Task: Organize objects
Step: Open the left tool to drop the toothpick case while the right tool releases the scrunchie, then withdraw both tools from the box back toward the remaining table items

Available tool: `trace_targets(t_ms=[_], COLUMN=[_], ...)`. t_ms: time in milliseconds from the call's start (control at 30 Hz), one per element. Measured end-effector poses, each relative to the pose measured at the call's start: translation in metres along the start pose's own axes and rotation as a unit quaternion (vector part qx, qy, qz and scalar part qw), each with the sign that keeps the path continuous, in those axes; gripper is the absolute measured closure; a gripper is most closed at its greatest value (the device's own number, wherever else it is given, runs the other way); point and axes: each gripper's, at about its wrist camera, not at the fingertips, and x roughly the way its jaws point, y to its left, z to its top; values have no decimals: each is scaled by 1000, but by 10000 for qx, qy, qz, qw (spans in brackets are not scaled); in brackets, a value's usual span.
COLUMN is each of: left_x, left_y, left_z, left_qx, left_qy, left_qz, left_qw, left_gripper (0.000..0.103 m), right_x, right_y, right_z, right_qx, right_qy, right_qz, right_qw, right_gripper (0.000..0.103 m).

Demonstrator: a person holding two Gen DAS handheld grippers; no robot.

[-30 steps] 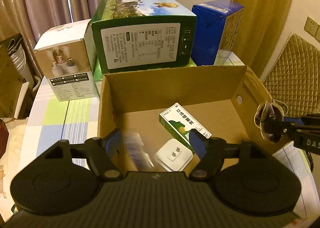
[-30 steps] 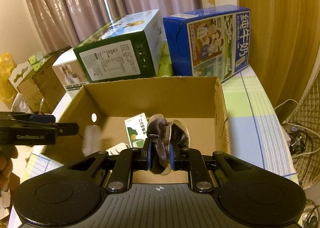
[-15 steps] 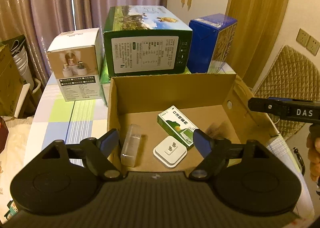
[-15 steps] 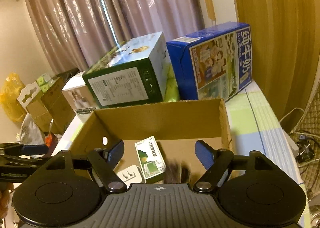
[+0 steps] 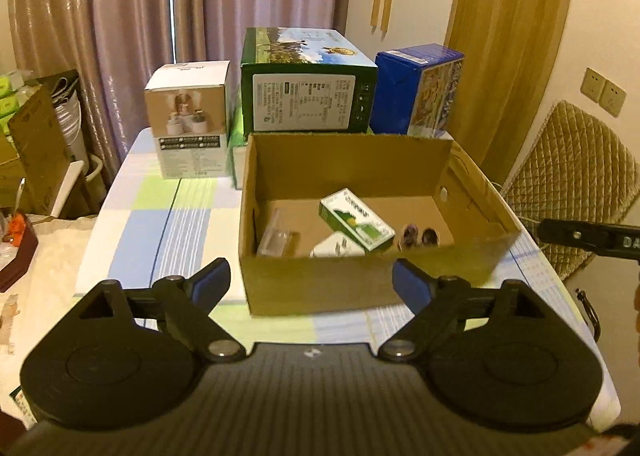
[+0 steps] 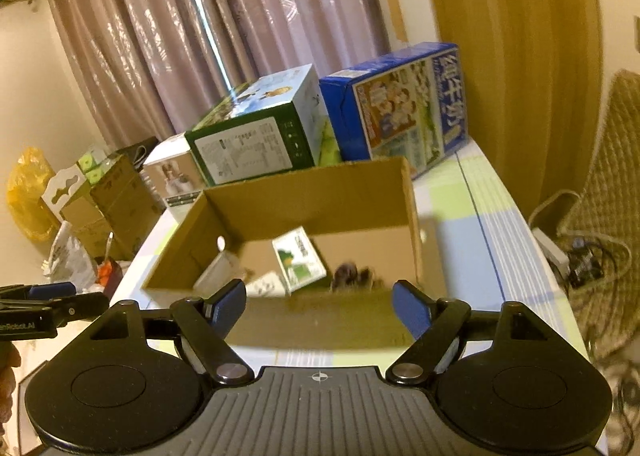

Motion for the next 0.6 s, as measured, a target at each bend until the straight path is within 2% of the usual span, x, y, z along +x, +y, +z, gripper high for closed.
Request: trace_targets(t_ms=[300, 600], left_x=[-61, -96], left_y=[-3, -21], left_z=[-59, -112], left_qx=[-120, -73], left_qy=[-53, -13], left_qz=[95, 229], left_qw=[9999, 9997], left_gripper=[8, 2], right_x=[-73, -110], right_y=[5, 18], right_z=[-86, -144], right_qx=[468, 193], right_qy=[1, 188], right_qz=[-111, -265], right_qw=[9988, 9993], right_gripper=[16, 15])
